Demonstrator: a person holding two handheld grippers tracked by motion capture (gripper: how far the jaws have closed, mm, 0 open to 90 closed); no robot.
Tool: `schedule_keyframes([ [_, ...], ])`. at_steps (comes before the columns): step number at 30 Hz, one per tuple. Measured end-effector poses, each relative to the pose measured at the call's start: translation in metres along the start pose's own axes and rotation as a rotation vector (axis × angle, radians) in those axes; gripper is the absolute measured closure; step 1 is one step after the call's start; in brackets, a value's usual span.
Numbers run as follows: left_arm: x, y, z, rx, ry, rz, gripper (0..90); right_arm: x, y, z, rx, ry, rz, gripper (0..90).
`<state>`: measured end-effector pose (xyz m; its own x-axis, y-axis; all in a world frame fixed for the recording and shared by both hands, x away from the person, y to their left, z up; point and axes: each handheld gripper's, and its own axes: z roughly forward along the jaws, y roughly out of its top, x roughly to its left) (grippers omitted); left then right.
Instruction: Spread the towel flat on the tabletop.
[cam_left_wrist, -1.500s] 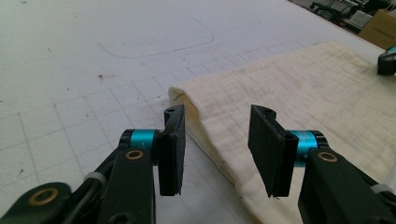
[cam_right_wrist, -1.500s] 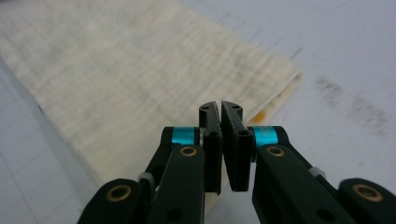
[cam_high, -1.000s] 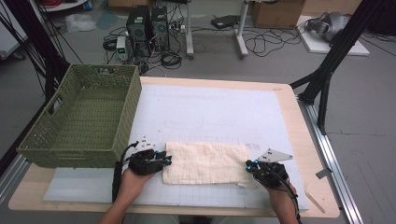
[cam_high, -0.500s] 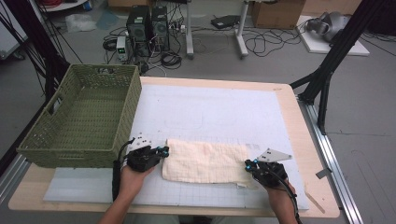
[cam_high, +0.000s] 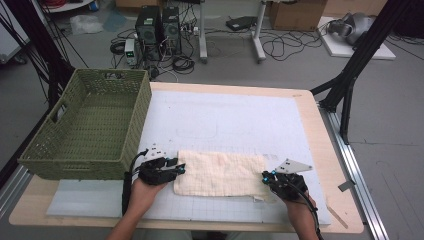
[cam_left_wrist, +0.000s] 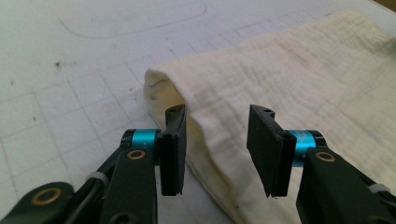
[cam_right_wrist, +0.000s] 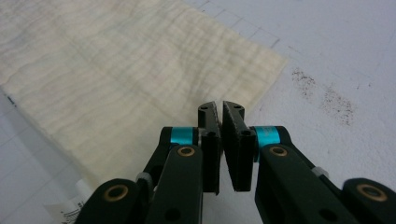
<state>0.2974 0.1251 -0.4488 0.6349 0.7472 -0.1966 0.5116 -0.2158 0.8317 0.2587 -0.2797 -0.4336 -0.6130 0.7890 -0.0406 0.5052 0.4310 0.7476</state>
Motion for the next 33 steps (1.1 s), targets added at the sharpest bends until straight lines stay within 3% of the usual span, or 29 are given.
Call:
schedule_keyframes([
  [4, -0.002, 0.0, 0.002, 0.008, 0.019, 0.044, 86.7, 0.0, 0.0, 0.001, 0.001, 0.001, 0.0, 85.3],
  [5, -0.003, 0.0, 0.001, 0.002, 0.028, 0.051, 87.9, 0.0, 0.0, 0.001, 0.001, 0.001, -0.001, 85.3],
  [10, -0.001, 0.001, -0.002, -0.029, 0.027, 0.036, 88.7, 0.0, 0.001, 0.0, -0.007, 0.002, 0.0, 85.3],
  [17, 0.006, 0.006, -0.007, -0.12, -0.014, -0.044, 88.9, 0.0, 0.001, 0.0, -0.013, -0.003, 0.001, 85.4],
  [24, 0.017, 0.005, 0.002, -0.091, 0.062, -0.062, 88.9, 0.002, 0.004, -0.001, -0.042, -0.033, -0.003, 85.8],
  [29, 0.017, 0.006, 0.005, -0.052, 0.052, -0.074, 88.8, 0.003, 0.005, 0.003, -0.026, -0.05, -0.009, 85.8],
  [33, 0.014, 0.005, 0.005, -0.001, 0.051, -0.047, 88.8, 0.004, 0.003, 0.001, 0.014, -0.068, -0.015, 86.2],
])
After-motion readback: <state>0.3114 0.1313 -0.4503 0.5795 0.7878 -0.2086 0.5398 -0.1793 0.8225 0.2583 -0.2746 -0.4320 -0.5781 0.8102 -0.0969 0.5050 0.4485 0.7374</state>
